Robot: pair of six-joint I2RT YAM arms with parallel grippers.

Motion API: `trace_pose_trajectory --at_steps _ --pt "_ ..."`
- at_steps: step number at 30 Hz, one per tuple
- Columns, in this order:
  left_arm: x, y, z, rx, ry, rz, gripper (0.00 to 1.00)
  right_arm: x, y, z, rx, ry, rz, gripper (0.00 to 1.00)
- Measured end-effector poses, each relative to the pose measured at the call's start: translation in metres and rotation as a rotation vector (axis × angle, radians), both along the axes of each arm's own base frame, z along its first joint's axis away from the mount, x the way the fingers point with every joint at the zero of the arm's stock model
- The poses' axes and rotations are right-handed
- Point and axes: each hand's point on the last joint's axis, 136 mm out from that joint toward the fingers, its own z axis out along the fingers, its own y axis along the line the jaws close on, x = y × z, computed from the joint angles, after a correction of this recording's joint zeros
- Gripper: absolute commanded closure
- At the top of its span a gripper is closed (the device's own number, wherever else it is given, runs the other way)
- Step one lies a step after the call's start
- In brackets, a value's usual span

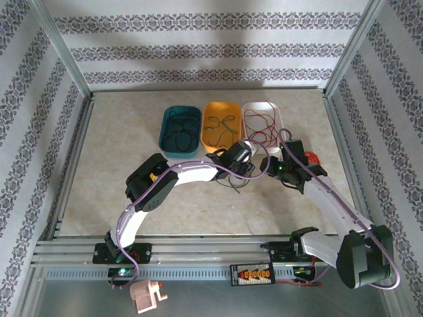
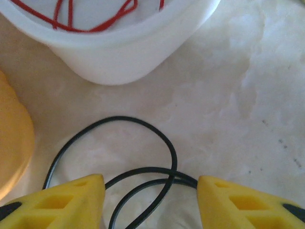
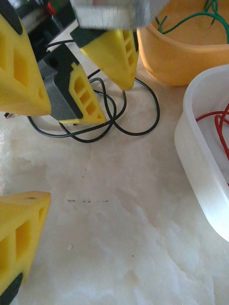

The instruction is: Untangle the cables

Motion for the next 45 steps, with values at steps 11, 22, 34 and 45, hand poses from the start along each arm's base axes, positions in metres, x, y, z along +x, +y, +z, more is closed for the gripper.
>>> trace_pose_trajectory --at_steps 11,22,34,45 --pt "-0.002 0.008 -0.011 0.081 0.007 -0.022 0.96 0.0 -0.002 0.003 0.0 -0.01 -0.004 0.54" --pt "-0.027 0.017 0.047 -0.048 0.016 -0.039 1.0 -0.007 0.019 -0.02 0.031 0.083 0.098 0.54" --pt "-0.058 0.019 0.087 -0.249 0.079 -0.061 1.0 -0.002 0.046 -0.038 0.081 0.117 0.184 0.63" --pt "-0.069 0.044 0.098 -0.373 0.149 -0.021 1.0 0.018 0.053 -0.032 0.111 0.087 0.171 1.0"
